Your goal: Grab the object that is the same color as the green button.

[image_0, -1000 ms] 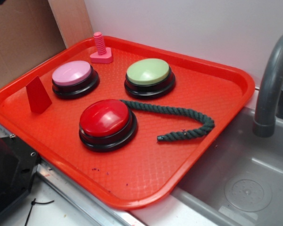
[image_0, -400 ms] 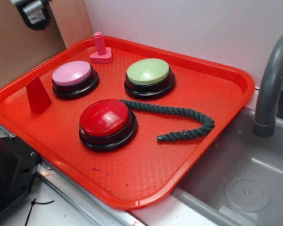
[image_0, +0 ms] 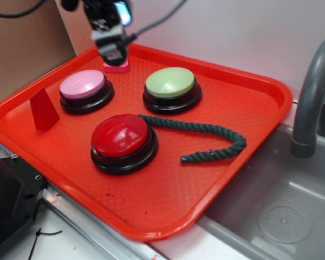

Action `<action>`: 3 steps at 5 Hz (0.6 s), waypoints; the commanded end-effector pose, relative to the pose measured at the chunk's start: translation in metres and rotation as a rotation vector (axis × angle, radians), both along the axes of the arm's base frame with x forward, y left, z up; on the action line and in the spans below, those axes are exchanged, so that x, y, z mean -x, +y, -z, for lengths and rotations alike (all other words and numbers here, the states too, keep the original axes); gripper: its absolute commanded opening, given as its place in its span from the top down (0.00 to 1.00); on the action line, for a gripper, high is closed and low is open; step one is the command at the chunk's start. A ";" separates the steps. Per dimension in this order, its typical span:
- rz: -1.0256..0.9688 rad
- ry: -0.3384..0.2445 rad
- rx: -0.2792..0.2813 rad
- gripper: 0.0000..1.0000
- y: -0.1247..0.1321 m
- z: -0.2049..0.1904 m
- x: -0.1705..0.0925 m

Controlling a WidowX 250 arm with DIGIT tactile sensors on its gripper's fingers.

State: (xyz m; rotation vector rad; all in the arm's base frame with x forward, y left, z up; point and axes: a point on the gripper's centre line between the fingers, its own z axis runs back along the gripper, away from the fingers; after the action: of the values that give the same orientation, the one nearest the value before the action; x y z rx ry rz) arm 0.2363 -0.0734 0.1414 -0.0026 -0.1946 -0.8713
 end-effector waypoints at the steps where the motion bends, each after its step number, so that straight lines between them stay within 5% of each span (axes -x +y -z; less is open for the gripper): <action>1: 0.232 -0.043 0.004 0.00 -0.040 0.033 -0.028; 3: 0.405 -0.017 -0.019 0.00 -0.064 0.076 -0.035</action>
State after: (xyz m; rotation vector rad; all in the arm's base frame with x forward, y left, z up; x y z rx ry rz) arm 0.2741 -0.1248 0.0491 -0.0275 -0.1480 -1.2593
